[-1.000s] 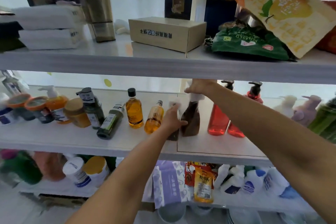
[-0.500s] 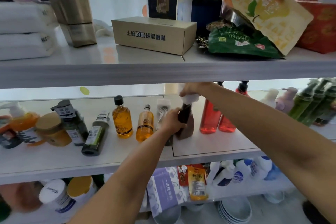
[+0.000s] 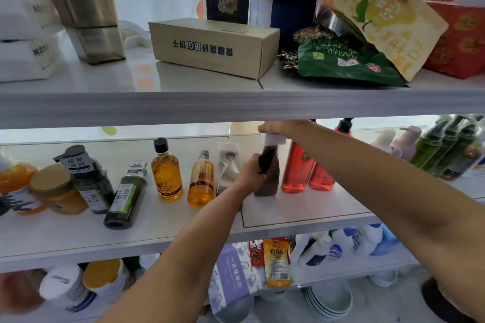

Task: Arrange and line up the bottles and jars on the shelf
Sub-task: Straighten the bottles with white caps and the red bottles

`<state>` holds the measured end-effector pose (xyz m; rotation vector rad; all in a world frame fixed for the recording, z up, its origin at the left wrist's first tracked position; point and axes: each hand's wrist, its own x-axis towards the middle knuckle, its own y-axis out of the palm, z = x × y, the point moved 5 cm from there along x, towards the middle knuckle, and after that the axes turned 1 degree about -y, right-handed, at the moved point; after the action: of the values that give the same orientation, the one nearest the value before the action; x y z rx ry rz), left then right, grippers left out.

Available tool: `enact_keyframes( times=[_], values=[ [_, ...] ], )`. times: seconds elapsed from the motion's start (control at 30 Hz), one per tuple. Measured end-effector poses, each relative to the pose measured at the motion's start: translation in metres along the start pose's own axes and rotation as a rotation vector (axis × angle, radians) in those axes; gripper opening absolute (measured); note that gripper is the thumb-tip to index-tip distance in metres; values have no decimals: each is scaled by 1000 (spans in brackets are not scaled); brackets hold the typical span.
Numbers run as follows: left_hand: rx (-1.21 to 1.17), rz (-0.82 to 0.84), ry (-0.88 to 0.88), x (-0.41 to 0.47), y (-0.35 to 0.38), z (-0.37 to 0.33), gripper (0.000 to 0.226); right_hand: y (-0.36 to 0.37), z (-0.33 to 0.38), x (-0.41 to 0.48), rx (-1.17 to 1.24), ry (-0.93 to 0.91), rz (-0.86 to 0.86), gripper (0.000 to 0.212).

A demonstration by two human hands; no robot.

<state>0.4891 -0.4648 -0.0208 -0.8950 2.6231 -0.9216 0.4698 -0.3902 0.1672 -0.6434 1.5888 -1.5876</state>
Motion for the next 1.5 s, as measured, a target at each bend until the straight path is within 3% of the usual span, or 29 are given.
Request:
enact_keyframes(
  times=[0.27, 0.37, 0.47, 0.53, 0.67, 0.8, 0.93, 1.1, 1.37, 1.5],
  values=[
    [69, -30, -5, -6, 2, 5, 53, 21, -9, 30, 173, 109, -10, 39],
    [288, -178, -73, -15, -6, 26, 59, 28, -3, 44, 184, 112, -36, 42],
    [397, -290, -208, -24, -21, 48, 64, 33, 13, 55, 108, 12, -127, 27],
    [345, -207, -307, -24, -24, 57, 79, 35, 26, 55, 11, -61, -210, 18],
    [264, -74, -417, -23, -17, 59, 103, 47, 51, 60, -84, -242, -268, 30],
    [230, -51, -520, -25, -15, 62, 99, 56, 55, 70, -31, -288, -227, 41],
    [90, -186, -475, -29, -20, 72, 74, 60, 50, 81, 10, -218, -191, 32],
    [-105, -278, -285, -41, -26, 79, 75, 62, 53, 92, 38, -163, -155, 20],
    [-219, -324, -35, -59, -42, 66, 73, 63, 42, 102, -31, 14, -140, 62],
    [-241, -348, -29, -65, -43, 68, 73, 59, 44, 103, -38, 68, -123, 50]
  ],
)
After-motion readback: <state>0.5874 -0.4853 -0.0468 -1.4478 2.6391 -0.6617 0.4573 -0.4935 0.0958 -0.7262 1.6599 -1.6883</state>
